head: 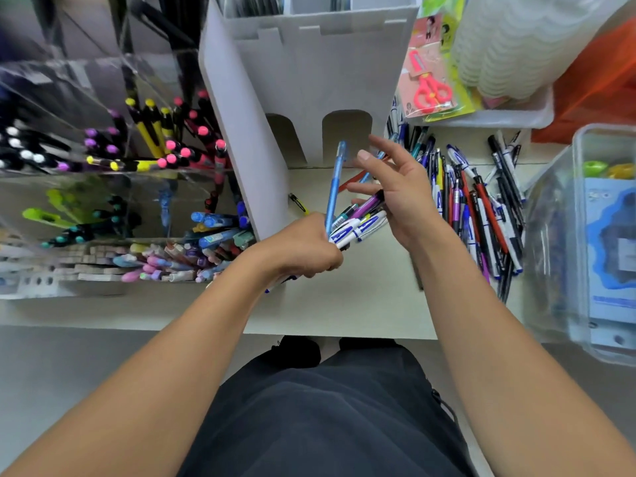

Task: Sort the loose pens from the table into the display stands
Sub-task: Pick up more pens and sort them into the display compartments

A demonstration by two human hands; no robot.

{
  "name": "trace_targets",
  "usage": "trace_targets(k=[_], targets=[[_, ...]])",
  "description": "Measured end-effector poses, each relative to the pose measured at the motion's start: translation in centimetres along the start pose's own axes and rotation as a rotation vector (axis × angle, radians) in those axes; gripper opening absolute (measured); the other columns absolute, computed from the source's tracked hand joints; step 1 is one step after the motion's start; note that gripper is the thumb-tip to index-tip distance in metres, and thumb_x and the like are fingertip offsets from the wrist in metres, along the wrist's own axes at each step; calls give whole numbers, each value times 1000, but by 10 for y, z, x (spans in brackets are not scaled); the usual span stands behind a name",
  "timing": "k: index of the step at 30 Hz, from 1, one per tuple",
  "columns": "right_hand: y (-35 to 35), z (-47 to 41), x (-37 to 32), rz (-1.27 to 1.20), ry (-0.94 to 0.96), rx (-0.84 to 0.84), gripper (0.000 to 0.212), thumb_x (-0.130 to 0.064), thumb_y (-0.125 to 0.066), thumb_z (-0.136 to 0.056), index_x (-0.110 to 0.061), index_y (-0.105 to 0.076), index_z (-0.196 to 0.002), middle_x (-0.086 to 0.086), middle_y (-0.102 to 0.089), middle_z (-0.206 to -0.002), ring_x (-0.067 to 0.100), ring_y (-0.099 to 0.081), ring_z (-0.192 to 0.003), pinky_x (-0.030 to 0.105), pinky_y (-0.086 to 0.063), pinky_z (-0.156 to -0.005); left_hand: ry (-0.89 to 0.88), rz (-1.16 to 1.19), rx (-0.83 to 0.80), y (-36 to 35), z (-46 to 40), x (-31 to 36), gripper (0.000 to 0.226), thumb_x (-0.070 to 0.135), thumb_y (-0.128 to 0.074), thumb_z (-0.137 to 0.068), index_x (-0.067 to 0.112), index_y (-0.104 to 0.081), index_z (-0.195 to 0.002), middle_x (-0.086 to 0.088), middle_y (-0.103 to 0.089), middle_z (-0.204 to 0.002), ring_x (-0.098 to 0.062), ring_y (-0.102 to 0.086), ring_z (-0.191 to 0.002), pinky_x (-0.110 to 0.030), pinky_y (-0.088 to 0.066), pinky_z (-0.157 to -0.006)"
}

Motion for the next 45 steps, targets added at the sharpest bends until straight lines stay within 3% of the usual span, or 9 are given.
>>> trace_targets(k=[6,11,17,20,27,34,39,42,45], targets=[[13,-17,-8,162,-145,-151,43,-35,-70,-94,-23,-56,-132,5,-71,-118,29,-76,-88,35,-60,-72,-79,-301,92,3,-10,16,16,4,-55,-80,14,-43,-74,-7,-48,-69,-23,-42,-58,-29,-34,-50],[25,-27,-14,166,-16,-143,28,-9,-70,-92,-16,-68,-119,5,-74,-100,15,-72,-72,26,-57,-63,-93,-449,88,4,-12,20,11,6,-57,-82,12,-48,-80,-7,-51,-75,-22,-45,-63,-31,-35,-53],[58,-13,-13,52,209,78,25,0,-73,-88,-4,-73,-112,16,-70,-92,22,-69,-79,30,-60,-74,-57,3,7,-6,-9,17,22,10,-62,-79,18,-60,-99,-8,-57,-70,-22,-43,-56,-28,-36,-47],[60,-3,-18,208,269,-1,30,-2,-73,-89,-8,-71,-118,19,-73,-103,19,-67,-92,32,-58,-91,-63,182,-28,-5,-8,21,20,5,-64,-77,15,-59,-93,-13,-63,-80,-23,-47,-60,-34,-39,-55],[44,-5,-16,422,189,-188,28,-7,-65,-97,-14,-71,-124,8,-75,-103,15,-71,-93,26,-58,-83,-50,301,-139,5,-16,37,24,-11,-61,-84,9,-57,-98,-6,-68,-79,-13,-54,-57,-24,-44,-51],[27,-4,-13,274,85,-246,45,-48,-42,-99,-23,-78,-110,-5,-69,-130,9,-57,-129,42,-34,-118,19,375,-159,1,-19,41,24,-11,-60,-87,5,-57,-105,-5,-69,-76,-13,-53,-54,-23,-47,-49],[20,13,-28,547,126,-303,53,-48,-25,-108,-23,-61,-139,-16,-62,-135,-18,-52,-116,14,-37,-106,33,480,-186,1,-2,44,25,-10,-60,-88,5,-54,-107,-9,-68,-81,-12,-50,-52,-21,-44,-45],[8,23,-51,333,176,-281,44,-46,-29,-107,-28,-59,-134,-12,-64,-134,-6,-56,-123,25,-42,-107,-28,597,-152,13,22,55,24,-8,-65,-87,6,-55,-103,-16,-63,-87,-12,-47,-50,-21,-40,-44],[-11,37,-85,290,314,-233,27,-32,-53,-97,-22,-64,-120,-6,-72,-111,3,-67,-98,22,-53,-85,-132,742,-59,40,59,58,21,-9,-63,-88,8,-55,-98,-11,-63,-79,-12,-44,-48,-20,-37,-43]])
Point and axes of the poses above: each hand's wrist, its own z-axis away from the middle knuckle, its own y-axis out of the back of the hand, x = y × z, the point moved 3 cm from there along -z, towards the middle knuckle
